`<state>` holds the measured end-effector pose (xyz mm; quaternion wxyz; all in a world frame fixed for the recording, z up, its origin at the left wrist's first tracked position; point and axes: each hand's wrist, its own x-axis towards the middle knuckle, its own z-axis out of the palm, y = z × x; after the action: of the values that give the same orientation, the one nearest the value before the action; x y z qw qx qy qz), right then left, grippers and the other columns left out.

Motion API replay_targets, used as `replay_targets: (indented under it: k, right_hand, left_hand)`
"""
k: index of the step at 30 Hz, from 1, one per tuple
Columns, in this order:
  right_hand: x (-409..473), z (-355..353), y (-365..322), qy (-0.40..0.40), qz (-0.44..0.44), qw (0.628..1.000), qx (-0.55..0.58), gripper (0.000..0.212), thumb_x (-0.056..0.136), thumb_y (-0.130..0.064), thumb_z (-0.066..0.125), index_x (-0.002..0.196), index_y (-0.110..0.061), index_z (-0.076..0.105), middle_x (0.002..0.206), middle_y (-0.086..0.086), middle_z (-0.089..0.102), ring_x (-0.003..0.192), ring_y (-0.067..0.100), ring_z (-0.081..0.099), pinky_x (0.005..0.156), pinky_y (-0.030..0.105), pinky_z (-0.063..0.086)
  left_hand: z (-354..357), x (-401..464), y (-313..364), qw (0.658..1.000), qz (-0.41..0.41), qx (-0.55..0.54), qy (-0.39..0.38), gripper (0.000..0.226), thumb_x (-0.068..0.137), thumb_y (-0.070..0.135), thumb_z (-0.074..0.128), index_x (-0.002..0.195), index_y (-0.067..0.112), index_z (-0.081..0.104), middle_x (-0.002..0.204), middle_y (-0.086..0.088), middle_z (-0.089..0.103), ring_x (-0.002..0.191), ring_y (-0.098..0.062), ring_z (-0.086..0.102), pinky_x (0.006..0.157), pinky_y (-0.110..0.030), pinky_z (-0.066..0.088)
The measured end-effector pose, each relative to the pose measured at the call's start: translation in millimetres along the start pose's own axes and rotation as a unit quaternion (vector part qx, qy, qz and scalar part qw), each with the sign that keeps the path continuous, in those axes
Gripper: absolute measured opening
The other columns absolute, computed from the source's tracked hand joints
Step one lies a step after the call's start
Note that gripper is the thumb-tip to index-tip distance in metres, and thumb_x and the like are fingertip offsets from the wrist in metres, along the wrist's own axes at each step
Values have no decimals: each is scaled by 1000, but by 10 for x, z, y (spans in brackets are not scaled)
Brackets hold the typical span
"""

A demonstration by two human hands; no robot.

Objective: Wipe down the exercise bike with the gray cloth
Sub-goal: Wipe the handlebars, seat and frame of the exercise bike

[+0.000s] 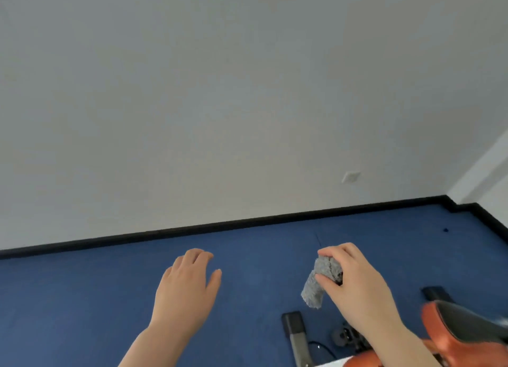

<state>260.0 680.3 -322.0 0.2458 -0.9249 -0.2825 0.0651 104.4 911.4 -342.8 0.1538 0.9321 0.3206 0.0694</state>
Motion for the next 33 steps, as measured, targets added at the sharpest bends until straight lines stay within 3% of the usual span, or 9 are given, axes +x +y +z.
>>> replay_targets:
  k: [9,15,20,24,28,33]
  right_hand:
    - [863,-246,403,96,169,981,-12,31,81,-34,68,105,-43,51,106,-25,42,73,5,56,57,19,41]
    - [1746,-334,754,130,214,968,19,29,82,-36,66,102,-46,48,105,-25,41,72,1,55,53,15,38]
    - [2392,-614,1002,173,248,953,18,28,82,-34,66,103,-43,50,104,-24,42,76,2,56,58,18,46]
    - [2813,-805,1210,185,291,939,1,29,81,-36,67,102,-45,49,103,-27,41,76,2,56,54,18,45]
    - [3251,-963,1502,232,358,904,-17,29,81,-34,68,104,-43,51,104,-23,43,77,4,56,55,17,43]
    - [3590,-1162,1730,292,456,841,-11,29,80,-34,71,103,-39,54,104,-20,47,81,5,57,64,25,49]
  left_hand:
    - [325,1770,672,982,177,-19,-66,38,92,44,37,127,30,45,129,17,45,115,-6,45,98,-23,34]
    - [559,2877,1479,955,284,3,-84,39,93,44,33,128,30,44,129,19,44,116,-5,44,97,-22,32]
    - [713,3697,2102,935,338,-14,-105,38,93,43,34,128,31,43,129,18,46,116,-6,44,95,-22,33]
    - [889,4310,2496,916,382,-29,-121,37,93,45,34,126,32,44,126,18,48,112,-5,46,92,-22,35]
    - [1140,4986,3139,882,446,-32,-146,39,93,44,34,128,29,42,129,15,46,113,-9,46,93,-23,34]
    - [1350,5638,3989,815,547,-44,-184,46,93,45,34,137,29,37,138,15,42,119,-7,44,97,-23,34]
